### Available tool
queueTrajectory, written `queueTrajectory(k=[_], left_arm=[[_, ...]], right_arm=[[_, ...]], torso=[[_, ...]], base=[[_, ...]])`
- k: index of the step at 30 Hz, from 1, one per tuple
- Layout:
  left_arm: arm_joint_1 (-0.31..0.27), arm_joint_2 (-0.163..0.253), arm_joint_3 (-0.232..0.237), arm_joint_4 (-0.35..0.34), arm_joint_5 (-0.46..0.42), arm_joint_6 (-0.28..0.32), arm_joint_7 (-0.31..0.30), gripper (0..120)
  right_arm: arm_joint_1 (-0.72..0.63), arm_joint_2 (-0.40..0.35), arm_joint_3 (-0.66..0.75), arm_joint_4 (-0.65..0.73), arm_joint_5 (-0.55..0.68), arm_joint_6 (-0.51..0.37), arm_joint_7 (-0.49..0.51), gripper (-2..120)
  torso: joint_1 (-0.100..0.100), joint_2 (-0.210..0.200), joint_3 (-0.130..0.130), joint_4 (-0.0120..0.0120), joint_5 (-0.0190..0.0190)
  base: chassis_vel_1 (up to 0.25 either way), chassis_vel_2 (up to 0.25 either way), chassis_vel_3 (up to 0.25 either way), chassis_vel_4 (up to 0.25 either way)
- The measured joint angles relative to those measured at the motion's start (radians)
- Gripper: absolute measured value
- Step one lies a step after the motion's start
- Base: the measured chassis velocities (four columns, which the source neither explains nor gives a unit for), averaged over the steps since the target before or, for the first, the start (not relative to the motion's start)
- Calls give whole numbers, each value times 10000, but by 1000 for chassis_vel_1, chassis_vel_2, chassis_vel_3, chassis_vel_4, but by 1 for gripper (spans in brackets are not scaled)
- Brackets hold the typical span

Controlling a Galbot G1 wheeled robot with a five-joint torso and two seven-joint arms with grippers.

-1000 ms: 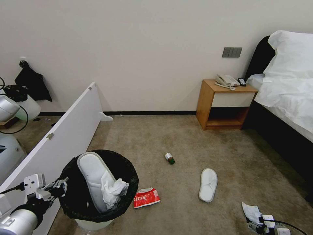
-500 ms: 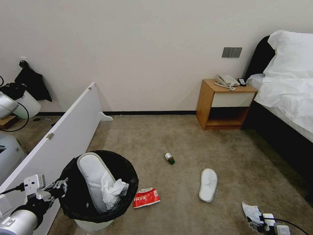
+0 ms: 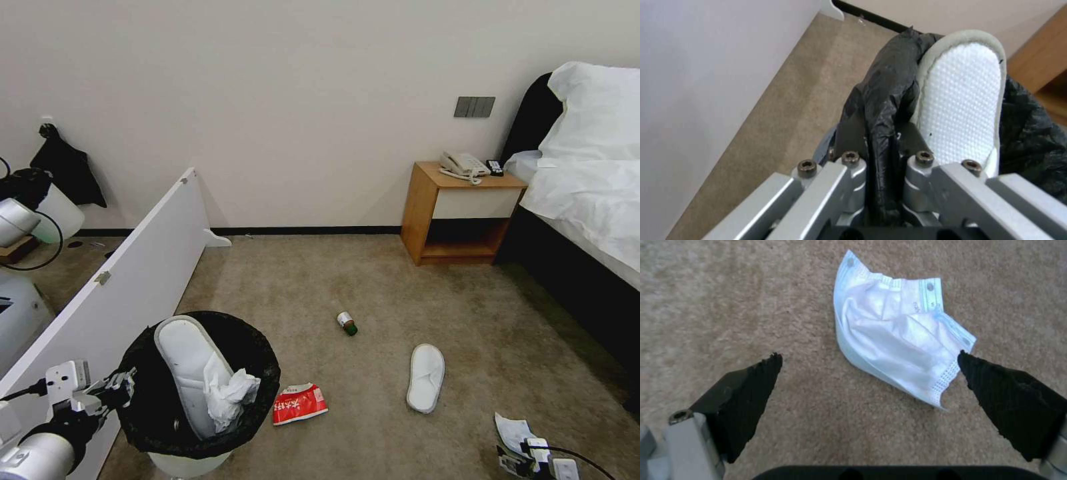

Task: Pick up the trash bin, then pick up the garbage from the floor and place it into the trash bin.

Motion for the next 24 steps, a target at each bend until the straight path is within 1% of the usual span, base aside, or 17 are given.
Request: queueTrajectory(k=[18,24], left_arm=[[12,-58,30,0,33,1,-1,5],[13,-58,14,0,33,1,2,5]], right_arm=[[626,99,85,-710,-121,254,94,100],[956,238,23,-1062,-256,310,83,100]], torso=[[0,0,-1,0,0],[0,0,-1,0,0]], base=[[0,0,0,0],[0,0,0,0]])
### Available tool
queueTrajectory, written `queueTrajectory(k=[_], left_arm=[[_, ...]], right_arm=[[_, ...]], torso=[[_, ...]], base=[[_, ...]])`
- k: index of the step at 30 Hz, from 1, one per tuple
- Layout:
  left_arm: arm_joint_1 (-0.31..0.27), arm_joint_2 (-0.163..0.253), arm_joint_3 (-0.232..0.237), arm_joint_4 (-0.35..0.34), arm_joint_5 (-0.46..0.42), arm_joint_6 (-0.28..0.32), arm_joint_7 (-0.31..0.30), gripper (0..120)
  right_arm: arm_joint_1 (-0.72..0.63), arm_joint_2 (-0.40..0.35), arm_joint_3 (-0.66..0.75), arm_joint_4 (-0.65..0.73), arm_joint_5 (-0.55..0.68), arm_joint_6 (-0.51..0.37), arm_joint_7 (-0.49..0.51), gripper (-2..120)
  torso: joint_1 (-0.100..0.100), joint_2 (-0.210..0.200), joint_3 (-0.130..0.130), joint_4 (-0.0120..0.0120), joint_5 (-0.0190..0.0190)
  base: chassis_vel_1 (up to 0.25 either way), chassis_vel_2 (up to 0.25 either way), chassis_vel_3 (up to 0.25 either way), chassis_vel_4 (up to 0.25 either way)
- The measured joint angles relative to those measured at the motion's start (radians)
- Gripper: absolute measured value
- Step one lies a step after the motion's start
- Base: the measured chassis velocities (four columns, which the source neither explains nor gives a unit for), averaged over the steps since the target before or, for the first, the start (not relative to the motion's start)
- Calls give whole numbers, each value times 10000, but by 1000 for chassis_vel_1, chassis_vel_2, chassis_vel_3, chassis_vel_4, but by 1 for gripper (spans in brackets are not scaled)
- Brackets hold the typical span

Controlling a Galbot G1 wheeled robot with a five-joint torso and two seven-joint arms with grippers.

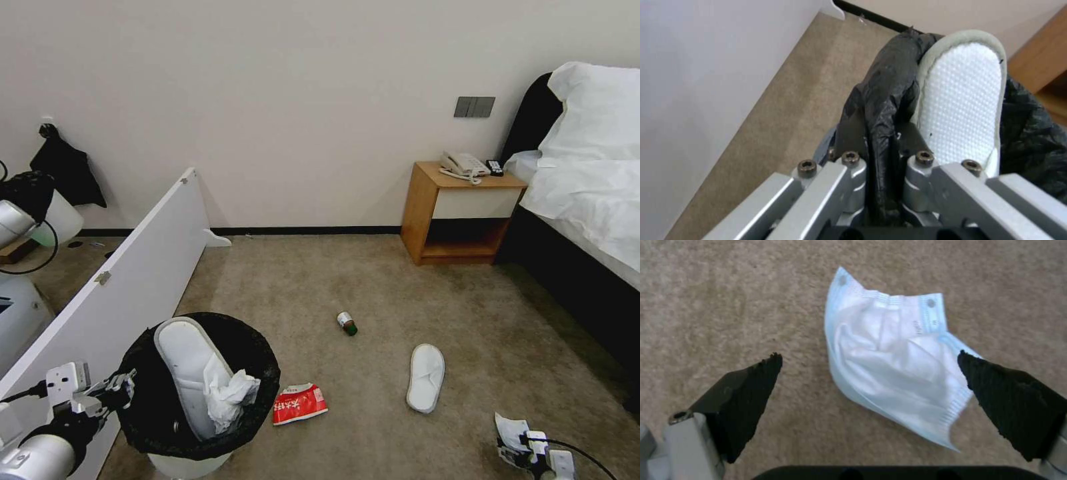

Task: Pick up the trash bin, then pick up the garbage from the floor and place it into the trash bin.

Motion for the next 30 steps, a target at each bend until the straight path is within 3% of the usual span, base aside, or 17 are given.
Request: queueTrajectory(k=[13,14,15,16,18,30], left_arm=[[7,3,-12,0,-3,-1,-1,5],[1,2,-3,0,-4,-1,-6,5],[0,-14,19,0,-5,-2,-13,5],[0,-14,19,0,-5,-2,-13,5],[6,-16,19,0,-5,-4,-16,5],[63,-22,-3,0,-32,-5,-17,5]], right_arm=[[524,233,33,-779,-348,107,-47,98],[614,256,79,-929,-383,120,-51,93],[750,262,160,-1152,-431,142,-53,80],[750,262,160,-1152,-431,142,-53,80],[839,256,262,-1330,-493,179,-35,67],[910,166,473,-1519,-593,228,117,28]], torso=[[0,0,0,-1,-1],[0,0,0,0,0],[0,0,0,5,-2],[0,0,0,5,-2],[0,1,0,8,1],[-1,0,2,-2,0]], base=[[0,0,0,0],[0,0,0,0],[0,0,0,0],[0,0,0,0],[0,0,0,0],[0,0,0,0]])
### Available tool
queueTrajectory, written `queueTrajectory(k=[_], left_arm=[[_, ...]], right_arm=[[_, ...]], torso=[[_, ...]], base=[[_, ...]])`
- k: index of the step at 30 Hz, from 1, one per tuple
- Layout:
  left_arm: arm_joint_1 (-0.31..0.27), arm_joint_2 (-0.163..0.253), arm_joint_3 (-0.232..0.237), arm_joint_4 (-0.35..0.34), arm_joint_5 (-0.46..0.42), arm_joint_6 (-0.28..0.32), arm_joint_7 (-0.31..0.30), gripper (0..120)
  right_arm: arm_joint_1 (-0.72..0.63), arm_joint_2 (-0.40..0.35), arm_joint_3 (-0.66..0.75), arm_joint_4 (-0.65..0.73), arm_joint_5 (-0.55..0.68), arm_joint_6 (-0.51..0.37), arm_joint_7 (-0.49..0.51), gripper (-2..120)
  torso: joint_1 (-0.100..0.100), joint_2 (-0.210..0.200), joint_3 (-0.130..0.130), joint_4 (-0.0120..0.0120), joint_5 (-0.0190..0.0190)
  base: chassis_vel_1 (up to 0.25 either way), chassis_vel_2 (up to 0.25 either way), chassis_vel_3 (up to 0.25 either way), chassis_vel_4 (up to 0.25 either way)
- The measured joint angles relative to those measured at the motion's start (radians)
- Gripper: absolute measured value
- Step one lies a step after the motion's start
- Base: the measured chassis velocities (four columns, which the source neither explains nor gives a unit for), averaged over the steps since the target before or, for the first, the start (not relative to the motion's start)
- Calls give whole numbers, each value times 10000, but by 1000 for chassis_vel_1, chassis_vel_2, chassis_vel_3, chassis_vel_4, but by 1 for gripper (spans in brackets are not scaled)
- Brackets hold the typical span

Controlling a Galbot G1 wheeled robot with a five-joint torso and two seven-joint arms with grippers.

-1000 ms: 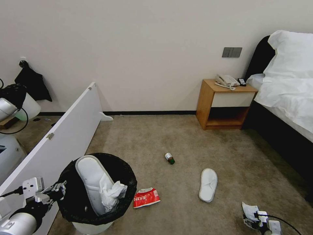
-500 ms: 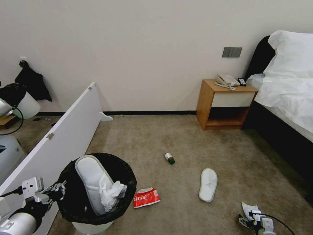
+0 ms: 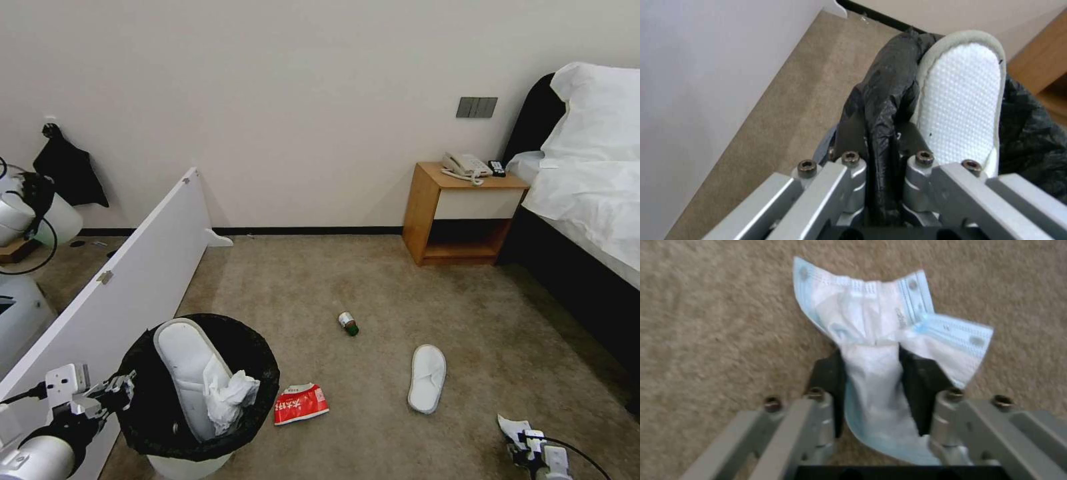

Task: Pick up the trash bin, then pick up the garbage from the floor and place it into the trash bin.

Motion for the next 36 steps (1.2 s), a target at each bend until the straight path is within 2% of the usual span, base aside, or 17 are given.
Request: queueTrajectory(k=[2,3,5,8,15,24,26,27,29,30,32,33,34,36], left_arm=[[12,11,-28,0,-12,0,0,5],[12,11,-28,0,-12,0,0,5],[21,21,-45,0,-33,0,0,5],[23,21,-43,0,-38,0,-1,5],[13,22,5,0,-41,0,-3,5],[61,35,26,0,-146,3,-8,5],[70,50,51,0,-205,10,-7,5],[70,50,51,0,-205,10,-7,5],[46,97,75,0,-247,13,2,5],[46,97,75,0,-247,13,2,5],[-38,160,122,0,-281,13,9,5],[-91,194,166,0,-301,13,20,5],[-91,194,166,0,-301,13,20,5],[-143,212,211,0,-324,13,38,5]], right_arm=[[-31,-1,35,64,-42,-16,31,17],[-31,-1,35,64,-42,-16,31,17],[-105,-59,71,178,-59,-52,44,4],[-211,-161,118,336,-60,-66,45,0],[-441,-322,196,735,-48,-90,44,0],[-1402,-818,408,2534,299,-109,-57,0],[-2074,-1109,466,4259,1158,-25,-76,0],[-2074,-1109,466,4259,1158,-25,-76,0],[-2642,-1454,534,5714,1926,-10,-71,0],[-2642,-1454,534,5714,1926,-10,-71,0],[-3162,-1833,560,7104,2614,-21,-68,0],[-3481,-2124,553,8225,3152,-25,-64,0],[-3481,-2124,553,8225,3152,-25,-64,0],[-3763,-2600,373,9873,4068,-25,-82,0]], torso=[[0,0,0,-1,0],[0,0,0,-1,0],[0,0,0,-2,1],[0,-1,0,0,-2],[0,-1,0,3,0],[0,0,0,0,0],[0,-1,-1,3,2],[0,-1,-1,3,2],[0,-1,-2,5,-3],[0,-1,-2,5,-3],[0,0,-2,-2,-1],[0,0,-2,-3,2],[0,0,-2,-3,2],[0,0,-2,5,-8]], base=[[0,0,0,0],[0,0,0,0],[0,0,0,0],[0,0,0,0],[0,0,0,0],[0,0,0,0],[0,0,0,0],[0,0,0,0],[0,0,0,0],[0,0,0,0],[0,0,0,0],[0,0,0,0],[0,0,0,0],[0,0,0,0]])
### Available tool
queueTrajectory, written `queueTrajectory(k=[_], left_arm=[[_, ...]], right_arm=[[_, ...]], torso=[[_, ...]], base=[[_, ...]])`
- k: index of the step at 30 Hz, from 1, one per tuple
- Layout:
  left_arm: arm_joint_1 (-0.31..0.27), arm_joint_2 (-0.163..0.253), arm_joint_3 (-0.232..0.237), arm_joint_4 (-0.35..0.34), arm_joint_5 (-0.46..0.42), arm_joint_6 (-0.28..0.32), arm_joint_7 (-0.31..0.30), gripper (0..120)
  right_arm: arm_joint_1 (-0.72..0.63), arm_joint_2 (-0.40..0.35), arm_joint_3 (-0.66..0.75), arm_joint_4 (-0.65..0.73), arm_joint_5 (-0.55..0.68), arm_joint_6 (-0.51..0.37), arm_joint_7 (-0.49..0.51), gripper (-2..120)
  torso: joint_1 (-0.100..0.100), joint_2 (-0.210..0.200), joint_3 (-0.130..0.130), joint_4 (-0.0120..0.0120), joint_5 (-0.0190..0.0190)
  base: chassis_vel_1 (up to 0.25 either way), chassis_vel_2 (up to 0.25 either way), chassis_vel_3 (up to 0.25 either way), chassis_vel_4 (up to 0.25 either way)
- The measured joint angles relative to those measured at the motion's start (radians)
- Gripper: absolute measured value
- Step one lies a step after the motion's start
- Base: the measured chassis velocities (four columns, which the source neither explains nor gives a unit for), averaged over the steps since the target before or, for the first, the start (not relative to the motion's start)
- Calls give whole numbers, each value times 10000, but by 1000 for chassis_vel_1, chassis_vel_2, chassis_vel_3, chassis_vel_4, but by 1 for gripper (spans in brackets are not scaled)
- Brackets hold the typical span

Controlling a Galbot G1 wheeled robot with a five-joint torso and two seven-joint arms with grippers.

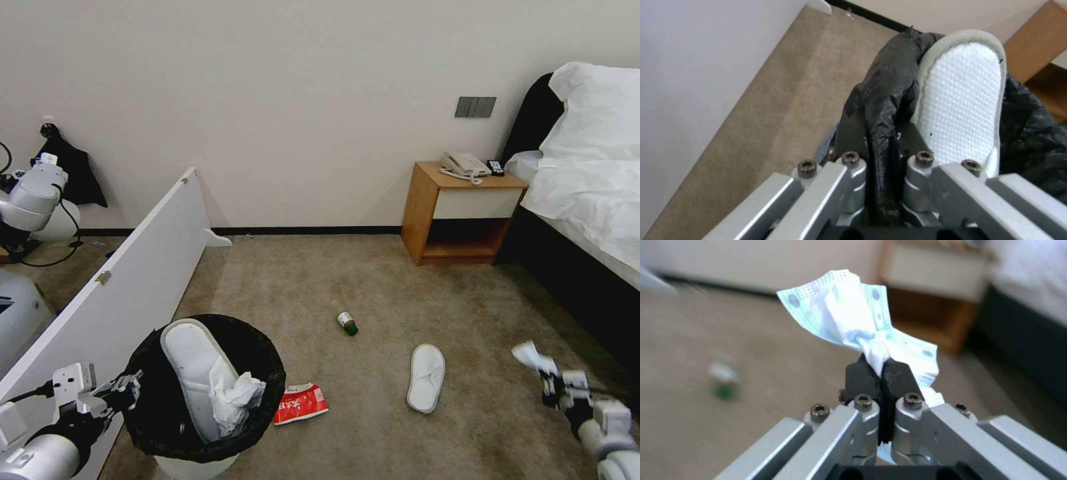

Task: Pick up the trash bin, then pick up the garbage from the floor and place it into the trash bin.

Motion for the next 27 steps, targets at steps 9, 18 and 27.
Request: queueTrajectory(k=[9,18,27], left_arm=[[-45,0,18,1,-2,-1,24,5],[-139,-106,116,1,32,-21,41,5],[-149,-156,112,1,122,-24,3,5]], right_arm=[[347,-948,-744,1943,1546,-85,61,0],[4739,-1912,-4537,3704,4729,-274,87,0],[8756,-417,-8508,2731,4956,-271,-339,0]], torso=[[0,0,0,-1,8],[0,0,2,-5,5],[1,0,3,-4,3]], base=[[0,0,0,0],[0,0,0,0],[0,0,0,0]])
